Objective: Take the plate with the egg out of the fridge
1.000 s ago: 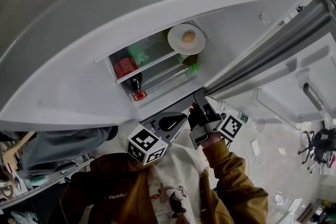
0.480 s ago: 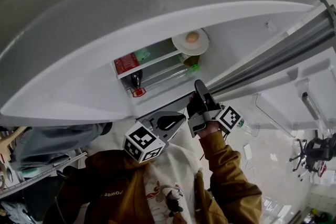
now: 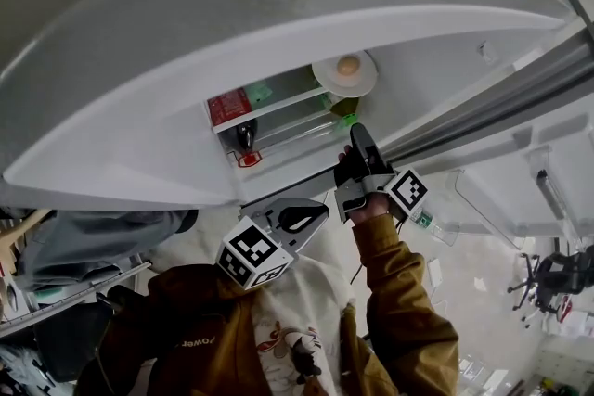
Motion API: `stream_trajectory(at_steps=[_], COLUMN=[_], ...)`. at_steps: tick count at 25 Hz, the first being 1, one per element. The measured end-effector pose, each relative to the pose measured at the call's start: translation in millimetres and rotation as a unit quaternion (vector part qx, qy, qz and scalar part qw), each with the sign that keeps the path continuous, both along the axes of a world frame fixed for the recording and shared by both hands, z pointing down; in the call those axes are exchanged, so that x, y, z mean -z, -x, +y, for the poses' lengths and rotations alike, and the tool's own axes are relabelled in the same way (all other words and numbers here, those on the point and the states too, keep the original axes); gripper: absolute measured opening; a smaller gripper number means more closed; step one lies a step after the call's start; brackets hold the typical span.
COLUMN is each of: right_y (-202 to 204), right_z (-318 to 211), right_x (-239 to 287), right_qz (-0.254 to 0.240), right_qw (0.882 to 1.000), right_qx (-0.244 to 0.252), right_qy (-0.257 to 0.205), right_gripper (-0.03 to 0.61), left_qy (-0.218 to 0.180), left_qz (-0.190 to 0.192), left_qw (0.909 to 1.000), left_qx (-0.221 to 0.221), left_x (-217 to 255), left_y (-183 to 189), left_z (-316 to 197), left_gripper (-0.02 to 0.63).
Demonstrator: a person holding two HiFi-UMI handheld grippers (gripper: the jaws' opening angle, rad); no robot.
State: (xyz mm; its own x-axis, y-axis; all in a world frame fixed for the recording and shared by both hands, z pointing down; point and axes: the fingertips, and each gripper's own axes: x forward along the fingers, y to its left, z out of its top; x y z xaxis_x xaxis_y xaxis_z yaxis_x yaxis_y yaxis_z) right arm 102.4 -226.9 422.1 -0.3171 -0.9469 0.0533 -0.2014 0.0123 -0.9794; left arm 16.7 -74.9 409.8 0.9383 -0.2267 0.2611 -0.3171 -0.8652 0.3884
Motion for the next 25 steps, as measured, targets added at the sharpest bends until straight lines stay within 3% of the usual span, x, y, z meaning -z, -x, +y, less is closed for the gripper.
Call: stream_trajectory(at_steps=[25], right_y=[-14.9], right_z=[-55.7], right_x=[-24.1], right_qz=[-0.011], right_qw=[0.999], right_qx=[-0.018], right_qy=[0.025], right_gripper=[0.087], left_qy=[-0.010], left_qz=[-0.014], left_qw=[0.9998], left_qx=[0.007], left_x=[-1.0], left_y=[5.8], left_z=[-3.9], left_gripper=[0.008])
